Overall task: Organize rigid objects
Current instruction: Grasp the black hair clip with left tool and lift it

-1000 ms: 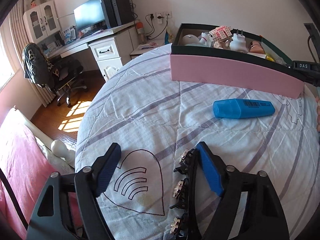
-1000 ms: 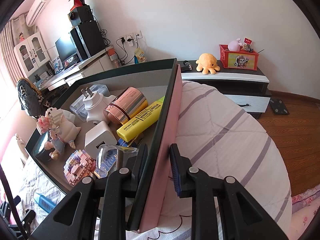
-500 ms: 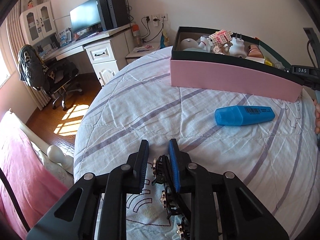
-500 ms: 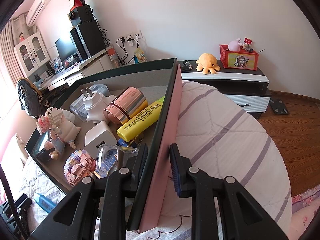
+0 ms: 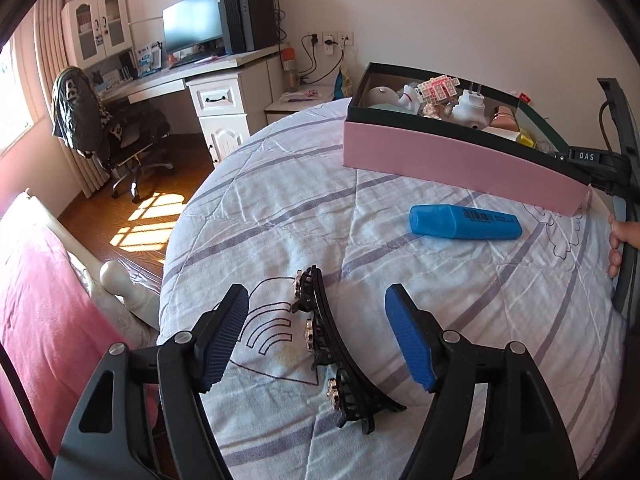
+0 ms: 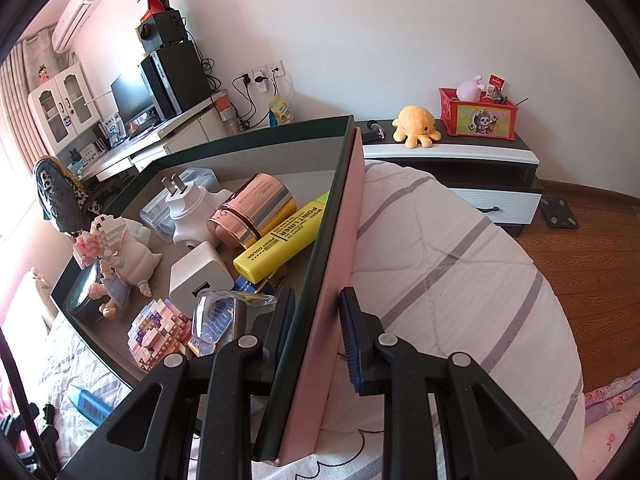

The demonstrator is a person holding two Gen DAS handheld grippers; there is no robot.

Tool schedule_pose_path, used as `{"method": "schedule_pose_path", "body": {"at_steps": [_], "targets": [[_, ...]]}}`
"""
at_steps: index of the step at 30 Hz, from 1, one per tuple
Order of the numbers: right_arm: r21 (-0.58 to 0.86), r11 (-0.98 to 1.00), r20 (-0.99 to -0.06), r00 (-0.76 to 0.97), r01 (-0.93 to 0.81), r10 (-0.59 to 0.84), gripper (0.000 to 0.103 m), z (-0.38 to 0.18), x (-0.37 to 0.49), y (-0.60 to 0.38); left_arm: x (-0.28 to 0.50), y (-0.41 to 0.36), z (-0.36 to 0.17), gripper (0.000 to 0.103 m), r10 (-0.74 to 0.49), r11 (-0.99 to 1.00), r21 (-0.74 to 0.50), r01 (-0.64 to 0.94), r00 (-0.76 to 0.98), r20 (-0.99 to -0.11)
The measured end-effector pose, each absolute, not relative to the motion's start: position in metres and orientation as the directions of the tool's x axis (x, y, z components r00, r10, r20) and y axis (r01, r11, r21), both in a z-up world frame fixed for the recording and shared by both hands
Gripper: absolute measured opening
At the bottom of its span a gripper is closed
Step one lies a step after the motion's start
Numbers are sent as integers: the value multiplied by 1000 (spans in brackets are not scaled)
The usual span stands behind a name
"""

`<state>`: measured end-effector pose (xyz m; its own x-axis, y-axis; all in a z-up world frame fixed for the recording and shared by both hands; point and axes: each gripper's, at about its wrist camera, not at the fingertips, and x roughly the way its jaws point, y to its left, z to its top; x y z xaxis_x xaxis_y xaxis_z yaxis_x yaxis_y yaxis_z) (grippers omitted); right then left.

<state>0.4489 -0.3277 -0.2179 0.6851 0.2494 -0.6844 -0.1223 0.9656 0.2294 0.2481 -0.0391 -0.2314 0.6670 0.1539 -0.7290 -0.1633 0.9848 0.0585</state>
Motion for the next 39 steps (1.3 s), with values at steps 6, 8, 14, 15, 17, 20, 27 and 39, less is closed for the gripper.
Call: {"method": "schedule_pose_path", "body": {"at_steps": [6,8,14,15,17,20,27,39], "targets": [[237,963,-683,684,-124,256,23,-219,449,-325,246,-38,-242,57,146,982,33,-184,641,-754],[237,963,-683,684,-124,257,23,-219,449,-326,247,-39,-242,29,146,983,37,-178,649,-747],[238,963,-683,684,-124,257,24,-219,449,-326,253,-43,-243,19,151,986,61,-156,664,-732],[238,963,-683,684,-124,257,24,-219,449,-326,254,-42,-242,19,148,986,59,-154,665,-732],[238,963,-683,684,-125,257,24,-219,449,-326,258,-37,-240,19,151,985,59,-159,665,-732],[238,963,-683,684,-125,257,24,-219,449,-326,266,-31,-238,18,166,983,69,-170,665,-728],[238,963,-683,684,-125,257,24,-219,449,-327,290,-19,-228,18,220,974,118,-193,681,-698],[239,963,-683,684,-125,258,24,-219,449,-328,314,-15,-218,18,223,975,136,-178,715,-663]]}}
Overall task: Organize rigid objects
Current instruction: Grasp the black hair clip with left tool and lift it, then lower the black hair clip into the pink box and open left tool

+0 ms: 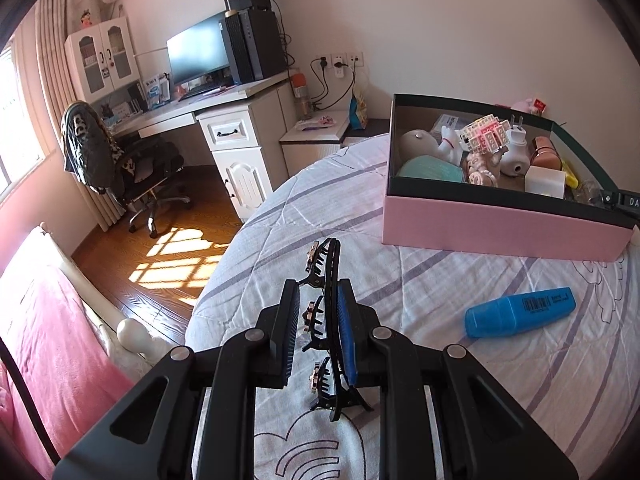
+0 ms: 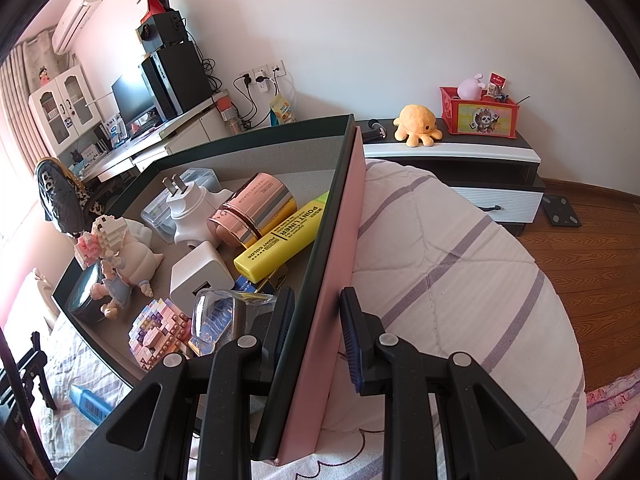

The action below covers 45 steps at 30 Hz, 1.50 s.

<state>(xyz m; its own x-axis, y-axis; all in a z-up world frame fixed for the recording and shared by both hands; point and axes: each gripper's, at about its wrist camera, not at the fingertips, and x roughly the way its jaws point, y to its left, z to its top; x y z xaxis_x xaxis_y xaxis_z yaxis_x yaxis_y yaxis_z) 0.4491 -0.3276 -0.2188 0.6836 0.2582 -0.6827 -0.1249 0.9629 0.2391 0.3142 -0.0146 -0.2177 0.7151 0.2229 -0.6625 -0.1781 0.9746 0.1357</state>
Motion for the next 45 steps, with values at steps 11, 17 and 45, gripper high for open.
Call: {"method": "schedule_pose_path", "body": {"at_steps": [11,17,45], "targets": [[240,963,-683,684,-125,259,24,-219,449,-328,321,-2,-240,25,194,978,104,-178,625,-756],[240,963,-682,683,-125,259,24,-219,449,-328,321,-3,-241,24,198,978,112,-175,623,-756],[242,962,-682,683,-126,261,24,-219,449,-329,433,-120,-118,18,4,977,175,121,810,-586]]}}
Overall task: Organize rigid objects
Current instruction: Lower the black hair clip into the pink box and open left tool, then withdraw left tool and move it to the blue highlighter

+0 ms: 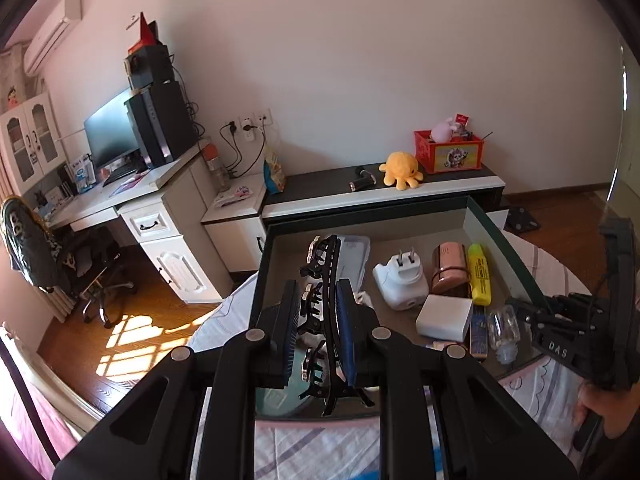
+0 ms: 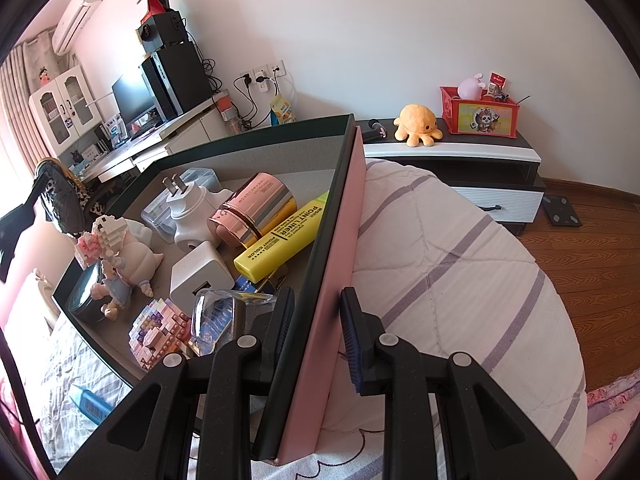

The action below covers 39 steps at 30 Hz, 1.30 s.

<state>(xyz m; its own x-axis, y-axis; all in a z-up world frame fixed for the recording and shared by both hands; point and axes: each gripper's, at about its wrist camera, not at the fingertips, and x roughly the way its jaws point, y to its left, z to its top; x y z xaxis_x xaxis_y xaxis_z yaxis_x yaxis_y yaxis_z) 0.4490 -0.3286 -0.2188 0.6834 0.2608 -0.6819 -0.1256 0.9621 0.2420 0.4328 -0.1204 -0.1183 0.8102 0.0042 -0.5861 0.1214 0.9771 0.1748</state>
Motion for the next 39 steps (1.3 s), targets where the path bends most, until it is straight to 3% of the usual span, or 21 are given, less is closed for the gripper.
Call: {"method": "schedule_pose_path", "body": {"at_steps": [10,12,13,14,18,36,38,39], "targets": [[245,961,-682,682,-129,265,24,-221,450,-328,515,-140,-158,21,-25,981,120,150,723,-691],[245,961,-682,682,-129,265,24,-221,450,-328,513,-137,-163,44,-34,984,103,146,719,-694],[246,961,-682,682,-129,266,24,-221,450,-328,511,-136,-164,71,-39,984,100,150,720,-693],[245,961,-682,682,-128,265,24,-221,450,-329,507,-136,-164,87,-37,983,108,150,733,-679],[245,961,-682,682,-128,265,24,-221,450,-328,489,-133,-156,99,-7,977,162,137,783,-622],[270,955,-682,675,-123,280,27,-221,448,-328,374,-67,-162,103,-3,985,133,107,789,-614],[242,964,-686,684,-106,248,36,-217,441,-325,361,-62,-163,103,-29,987,109,122,787,-617],[235,966,-678,694,-106,241,46,-213,433,-324,355,-61,-164,103,-43,987,97,130,787,-616]]}}
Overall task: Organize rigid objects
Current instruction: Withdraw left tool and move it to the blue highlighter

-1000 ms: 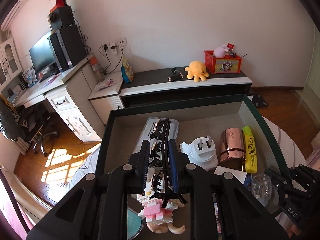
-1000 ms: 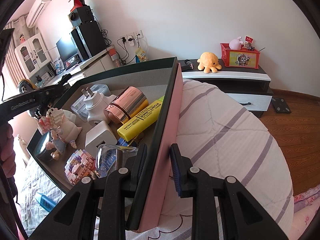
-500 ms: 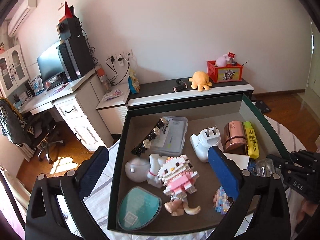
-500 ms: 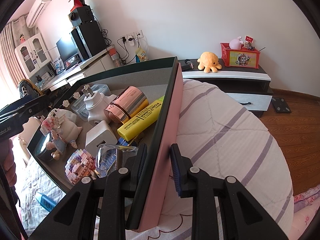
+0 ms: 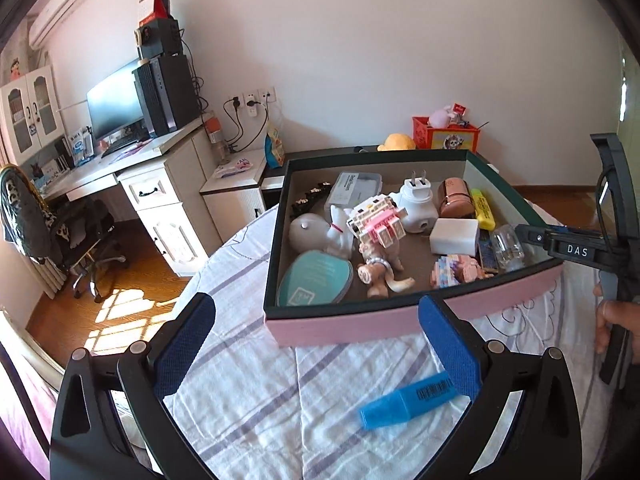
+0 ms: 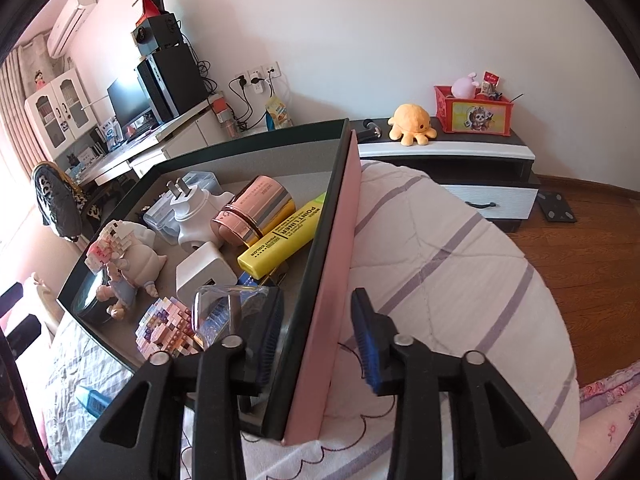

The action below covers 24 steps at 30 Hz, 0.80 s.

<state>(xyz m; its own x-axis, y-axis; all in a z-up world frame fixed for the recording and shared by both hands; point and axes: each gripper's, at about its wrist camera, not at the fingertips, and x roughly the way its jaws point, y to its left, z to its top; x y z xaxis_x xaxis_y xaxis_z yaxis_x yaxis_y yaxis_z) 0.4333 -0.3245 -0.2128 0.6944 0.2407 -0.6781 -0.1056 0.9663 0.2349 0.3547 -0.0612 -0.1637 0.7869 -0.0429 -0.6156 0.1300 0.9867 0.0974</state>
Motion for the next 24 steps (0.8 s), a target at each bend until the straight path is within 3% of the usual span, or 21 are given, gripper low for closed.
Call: {"method": "schedule_pose_path", "body": {"at_steps": [5,9,13,19,24], "targets": [[230,966,-615,753,-116,236,58,-192,380,-321,324,-59,-173,103,-97,979,78,187,770,-630],[194,980,-570,807,-51,155,80,-183,325,-320,297,-61,-177,103,-160,972,37,232,770,-618],[186,982,-555,822,-26,127,81,-179,280,-313,279,-65,-184,103,-206,960,26,279,766,-609],[157,988,-552,830,9,81,82,-182,240,-302,289,-82,-208,103,-272,905,67,421,691,-670],[139,990,-565,823,33,52,83,-186,232,-302,309,-87,-223,103,-225,902,109,418,671,-707]]}}
